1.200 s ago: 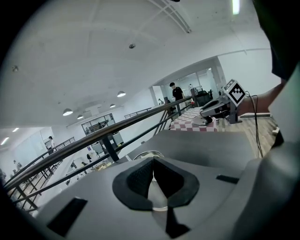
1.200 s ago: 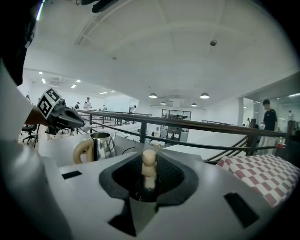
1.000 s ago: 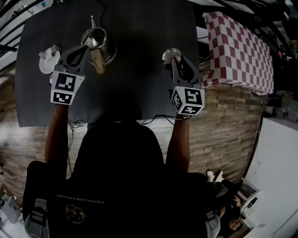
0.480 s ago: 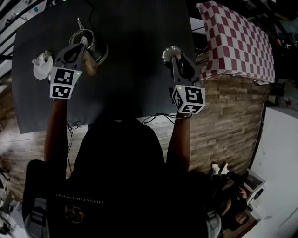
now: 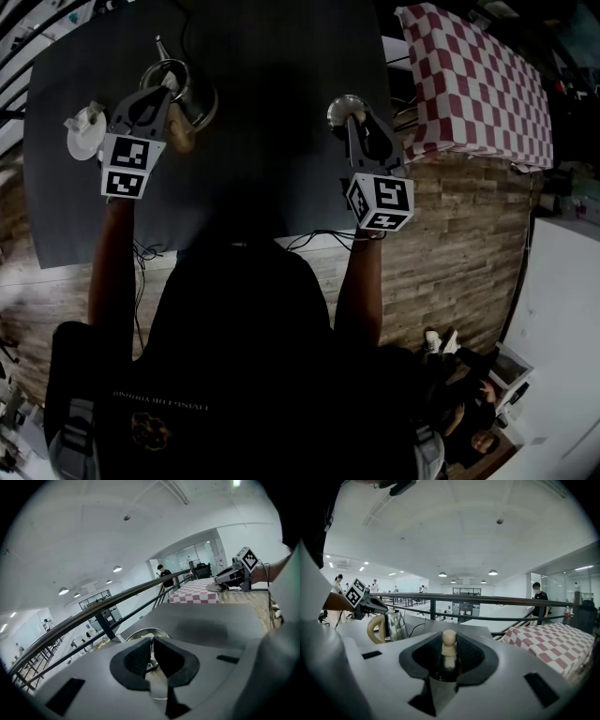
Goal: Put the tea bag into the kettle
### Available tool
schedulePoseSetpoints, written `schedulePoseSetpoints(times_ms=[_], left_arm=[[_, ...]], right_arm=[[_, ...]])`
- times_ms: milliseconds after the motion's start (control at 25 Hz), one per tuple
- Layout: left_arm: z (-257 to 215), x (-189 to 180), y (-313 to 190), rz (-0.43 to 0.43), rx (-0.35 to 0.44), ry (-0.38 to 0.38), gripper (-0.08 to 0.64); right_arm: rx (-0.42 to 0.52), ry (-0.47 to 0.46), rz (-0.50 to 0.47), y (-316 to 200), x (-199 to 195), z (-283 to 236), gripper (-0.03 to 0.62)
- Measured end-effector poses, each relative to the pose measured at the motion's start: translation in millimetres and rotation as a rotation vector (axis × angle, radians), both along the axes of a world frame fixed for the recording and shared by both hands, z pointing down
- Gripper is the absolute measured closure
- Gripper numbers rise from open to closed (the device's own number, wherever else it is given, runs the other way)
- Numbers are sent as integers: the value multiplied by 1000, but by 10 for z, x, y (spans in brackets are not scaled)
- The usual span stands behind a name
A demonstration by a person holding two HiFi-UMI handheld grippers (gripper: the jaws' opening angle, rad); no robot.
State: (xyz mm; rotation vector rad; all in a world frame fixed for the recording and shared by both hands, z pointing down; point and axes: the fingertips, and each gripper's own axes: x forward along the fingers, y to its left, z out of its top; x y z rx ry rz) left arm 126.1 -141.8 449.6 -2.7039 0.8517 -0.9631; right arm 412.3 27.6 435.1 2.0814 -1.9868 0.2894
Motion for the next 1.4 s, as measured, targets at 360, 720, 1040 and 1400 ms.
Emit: schedulePoseSetpoints(times_ms=[360,720,1040,1400], left_arm=[[-24,-30,-1,2,-6,8,494],[-80,-113,43,-22,14,22,482],[-263,-313,59,-74,51,65,554],[-271,-743,135,-157,39,73,555]], right_arm=[[4,2,-7,-15,-40,-20,486],[19,10,-26,-55,-102,-73,488],[25,13,-63,-151,-249,-105,488],[46,28,-135,-423,-543,-225,488]])
